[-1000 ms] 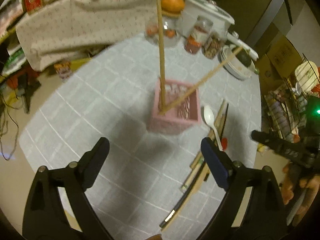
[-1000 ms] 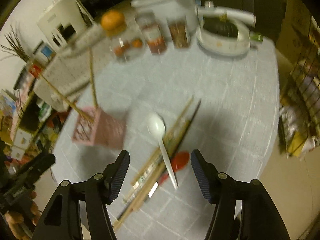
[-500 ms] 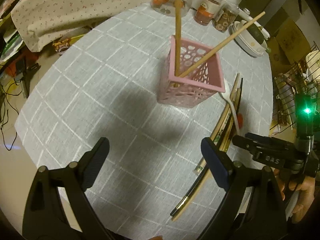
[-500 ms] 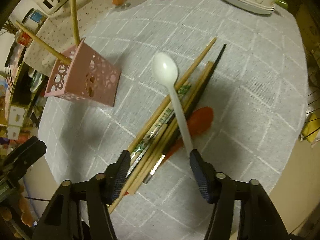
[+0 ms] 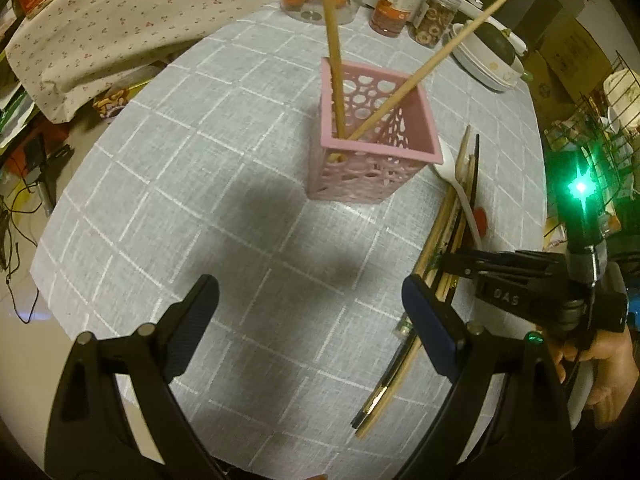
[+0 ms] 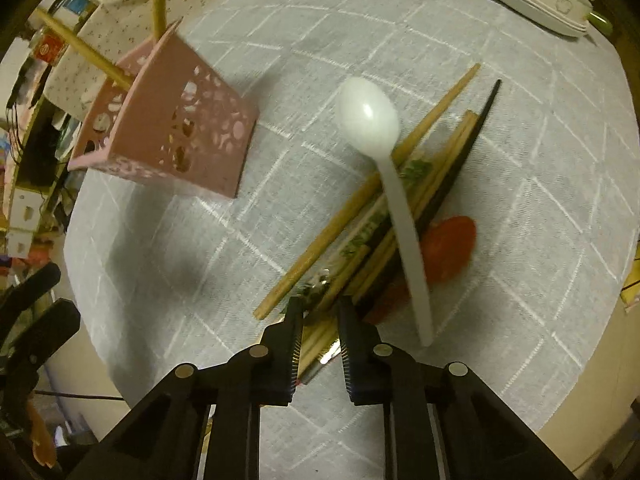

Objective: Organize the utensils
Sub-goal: 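Move the right gripper back to the pile and grasp another wooden chopstick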

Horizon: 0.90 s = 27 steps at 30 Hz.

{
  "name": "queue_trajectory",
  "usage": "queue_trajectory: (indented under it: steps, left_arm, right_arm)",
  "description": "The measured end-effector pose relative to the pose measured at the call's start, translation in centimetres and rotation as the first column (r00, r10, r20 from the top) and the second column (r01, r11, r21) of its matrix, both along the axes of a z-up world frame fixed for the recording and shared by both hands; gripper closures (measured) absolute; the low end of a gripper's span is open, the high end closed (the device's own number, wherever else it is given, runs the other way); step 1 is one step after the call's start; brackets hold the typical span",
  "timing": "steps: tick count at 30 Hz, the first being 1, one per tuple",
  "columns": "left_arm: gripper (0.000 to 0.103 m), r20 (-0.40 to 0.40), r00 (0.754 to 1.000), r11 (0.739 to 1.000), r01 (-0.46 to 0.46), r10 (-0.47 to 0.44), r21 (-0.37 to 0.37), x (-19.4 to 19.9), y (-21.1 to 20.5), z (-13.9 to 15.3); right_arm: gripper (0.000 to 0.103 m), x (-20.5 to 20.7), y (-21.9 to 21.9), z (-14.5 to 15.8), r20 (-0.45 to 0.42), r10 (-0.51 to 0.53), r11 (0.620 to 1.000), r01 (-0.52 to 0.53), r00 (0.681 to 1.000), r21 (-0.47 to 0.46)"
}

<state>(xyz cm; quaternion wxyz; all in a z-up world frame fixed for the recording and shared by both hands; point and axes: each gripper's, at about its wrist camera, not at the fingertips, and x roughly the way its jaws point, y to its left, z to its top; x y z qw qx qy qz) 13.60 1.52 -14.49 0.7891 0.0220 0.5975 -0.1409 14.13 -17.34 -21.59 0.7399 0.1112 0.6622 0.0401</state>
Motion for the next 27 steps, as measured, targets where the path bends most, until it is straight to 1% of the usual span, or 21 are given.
queue_trajectory:
  steps: [3, 5, 9, 12, 17, 21, 22, 24, 26, 27]
  left_arm:
    - [0.010, -0.001, 1.000, 1.000, 0.012, -0.012, 0.002, -0.2, -0.3, -0.1]
    - [0.010, -0.004, 1.000, 1.000, 0.019, -0.019, 0.002, -0.3, -0.5, -0.2]
    - [0.010, -0.002, 1.000, 1.000, 0.030, -0.030, 0.001, -0.4, -0.7, -0.1]
    - [0.010, -0.003, 0.999, 0.999, 0.035, -0.035, 0.006, -0.5, -0.8, -0.2]
    - [0.010, -0.002, 0.999, 0.999, 0.040, -0.040, 0.011, -0.6, -0.6, -0.2]
    - [0.010, 0.001, 0.999, 0.999, 0.049, -0.049, 0.011, -0.7, -0.7, -0.2]
    - [0.011, 0.001, 0.999, 0.999, 0.052, -0.052, 0.009, -0.8, -0.8, -0.1]
    - [0.012, 0.003, 0.998, 0.998, 0.067, -0.067, 0.007, -0.9, -1.0, -0.1]
    - [0.014, 0.003, 0.997, 0.997, 0.083, -0.083, 0.010, -1.2, -1.5, 0.0]
    - [0.016, 0.004, 0.995, 0.995, 0.096, -0.097, 0.011, -1.4, -1.8, 0.1]
  right_arm:
    - [0.087, 0.0, 0.9, -0.2, 0.000, 0.014, 1.000, -0.014, 1.000, -0.023]
    - [0.088, 0.7, 1.5, -0.4, -0.010, 0.018, 0.999, -0.018, 1.000, -0.030]
    - [0.089, 0.4, 2.6, -0.7, -0.055, 0.064, 0.998, -0.064, 0.996, -0.003]
    - [0.091, -0.3, 3.6, -0.9, -0.085, 0.105, 0.994, -0.106, 0.991, -0.005]
    - [0.096, -1.0, 4.1, -1.0, -0.088, 0.098, 0.995, -0.100, 0.991, -0.016]
    - [0.097, -1.5, 3.1, 0.5, -0.056, 0.093, 0.995, -0.094, 0.994, -0.020]
    - [0.097, -1.6, 1.9, 1.2, -0.050, 0.091, 0.996, -0.092, 0.995, -0.018]
    - [0.097, -1.8, 1.1, 2.2, -0.031, 0.080, 0.997, -0.081, 0.996, -0.016]
    - [0.097, -2.1, 0.3, 2.9, -0.019, 0.069, 0.997, -0.070, 0.997, -0.015]
    - [0.097, -2.3, -0.2, 3.3, -0.013, 0.062, 0.998, -0.062, 0.998, -0.012]
